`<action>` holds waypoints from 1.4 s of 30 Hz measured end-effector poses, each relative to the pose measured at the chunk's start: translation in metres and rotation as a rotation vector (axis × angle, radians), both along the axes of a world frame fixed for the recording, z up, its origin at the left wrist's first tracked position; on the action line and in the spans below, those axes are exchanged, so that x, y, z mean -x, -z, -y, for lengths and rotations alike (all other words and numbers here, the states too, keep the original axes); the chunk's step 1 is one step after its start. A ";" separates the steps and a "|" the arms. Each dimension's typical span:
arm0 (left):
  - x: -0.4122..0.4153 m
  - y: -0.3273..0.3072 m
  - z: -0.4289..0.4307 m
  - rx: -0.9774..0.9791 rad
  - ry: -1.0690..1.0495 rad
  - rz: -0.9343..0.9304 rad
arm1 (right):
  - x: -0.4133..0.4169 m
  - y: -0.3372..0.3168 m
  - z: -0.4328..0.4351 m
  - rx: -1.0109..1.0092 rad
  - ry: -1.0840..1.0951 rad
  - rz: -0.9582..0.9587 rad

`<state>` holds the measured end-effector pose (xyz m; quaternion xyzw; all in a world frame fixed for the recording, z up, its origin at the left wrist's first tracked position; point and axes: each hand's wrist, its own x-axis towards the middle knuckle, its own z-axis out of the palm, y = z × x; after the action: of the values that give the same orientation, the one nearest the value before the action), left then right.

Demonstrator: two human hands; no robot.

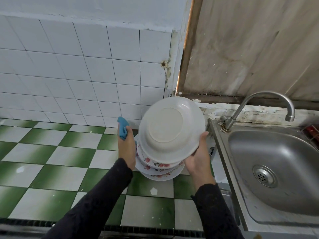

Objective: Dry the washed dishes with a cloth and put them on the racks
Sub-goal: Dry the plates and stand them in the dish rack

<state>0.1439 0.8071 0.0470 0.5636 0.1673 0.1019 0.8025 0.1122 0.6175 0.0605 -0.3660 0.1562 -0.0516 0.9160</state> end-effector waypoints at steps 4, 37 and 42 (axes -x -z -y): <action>0.019 -0.004 0.031 -0.370 0.123 0.156 | 0.004 -0.006 -0.018 0.125 -0.091 -0.008; -0.037 -0.005 0.038 -1.036 0.468 0.617 | -0.004 -0.011 -0.024 0.126 -0.209 -0.046; -0.062 0.009 0.013 -0.551 0.419 0.169 | -0.004 -0.010 -0.014 0.094 -0.168 -0.067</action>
<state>0.2059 0.7941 0.0381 0.7706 -0.0527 0.0230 0.6347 0.1160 0.6314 0.0704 -0.4217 0.1530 0.0304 0.8932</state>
